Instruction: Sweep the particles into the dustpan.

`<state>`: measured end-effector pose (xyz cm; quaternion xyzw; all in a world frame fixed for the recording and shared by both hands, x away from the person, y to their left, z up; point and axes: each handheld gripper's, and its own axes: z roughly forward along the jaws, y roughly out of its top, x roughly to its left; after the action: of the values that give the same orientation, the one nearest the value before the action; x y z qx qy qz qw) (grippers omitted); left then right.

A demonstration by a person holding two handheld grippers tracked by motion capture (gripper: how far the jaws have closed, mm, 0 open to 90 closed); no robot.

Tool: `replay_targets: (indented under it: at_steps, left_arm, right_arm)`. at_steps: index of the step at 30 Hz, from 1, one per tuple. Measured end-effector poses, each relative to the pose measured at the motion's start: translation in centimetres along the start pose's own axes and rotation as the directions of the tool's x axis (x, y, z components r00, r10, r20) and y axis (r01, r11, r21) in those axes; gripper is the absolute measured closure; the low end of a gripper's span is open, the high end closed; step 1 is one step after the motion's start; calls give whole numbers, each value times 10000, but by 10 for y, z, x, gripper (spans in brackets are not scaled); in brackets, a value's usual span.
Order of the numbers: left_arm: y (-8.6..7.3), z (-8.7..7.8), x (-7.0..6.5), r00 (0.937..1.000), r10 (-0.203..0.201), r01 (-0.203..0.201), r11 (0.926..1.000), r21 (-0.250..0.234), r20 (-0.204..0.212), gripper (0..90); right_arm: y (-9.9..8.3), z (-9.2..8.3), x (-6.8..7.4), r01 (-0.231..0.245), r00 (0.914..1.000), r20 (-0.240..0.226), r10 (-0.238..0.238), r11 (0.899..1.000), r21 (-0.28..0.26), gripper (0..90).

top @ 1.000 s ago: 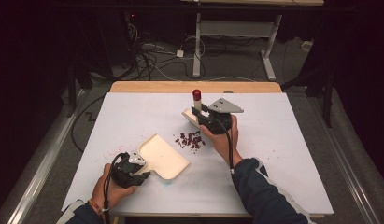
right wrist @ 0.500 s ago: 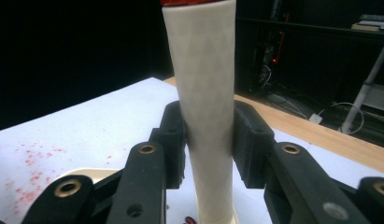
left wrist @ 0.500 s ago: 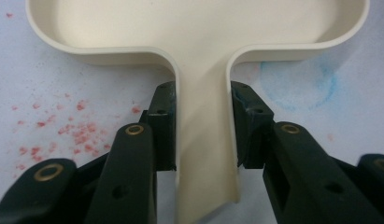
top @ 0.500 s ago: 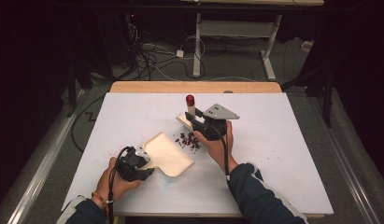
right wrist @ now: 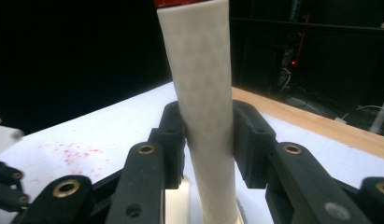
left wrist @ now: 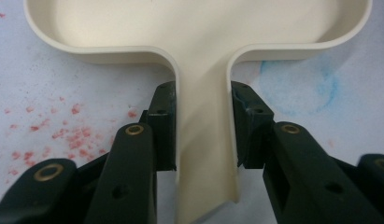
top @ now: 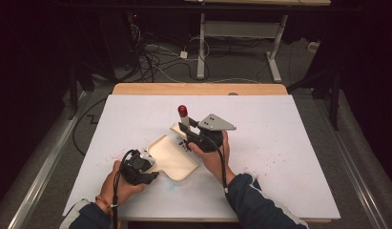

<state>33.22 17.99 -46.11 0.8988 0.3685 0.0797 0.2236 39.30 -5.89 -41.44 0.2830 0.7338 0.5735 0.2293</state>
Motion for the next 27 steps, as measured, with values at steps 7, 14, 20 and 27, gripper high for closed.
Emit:
replay_targets:
  at_steps: [7, 14, 20, 27]
  left_arm:
    - [6, 2, -5, 10000, 24, -24, 10000, -23, 49, 641]
    - [6, 2, -6, 9999, -79, 80, 9999, -75, 82, 641]
    - [5, 3, -7, 9999, -126, 127, 9999, -78, 55, 641]
    - [5, 4, -7, 9999, -154, 154, 9998, -82, 45, 640]
  right_arm:
    - [3, -1, 14, -53, 9993, -360, 50, 9999, -98, 680]
    - [5, -3, 23, -144, 9977, -663, 133, 9998, -163, 685]
    - [8, -4, 29, -179, 9944, -1048, 155, 9996, -224, 701]
    - [10, -4, 27, -23, 9953, -964, 0, 9997, -239, 702]
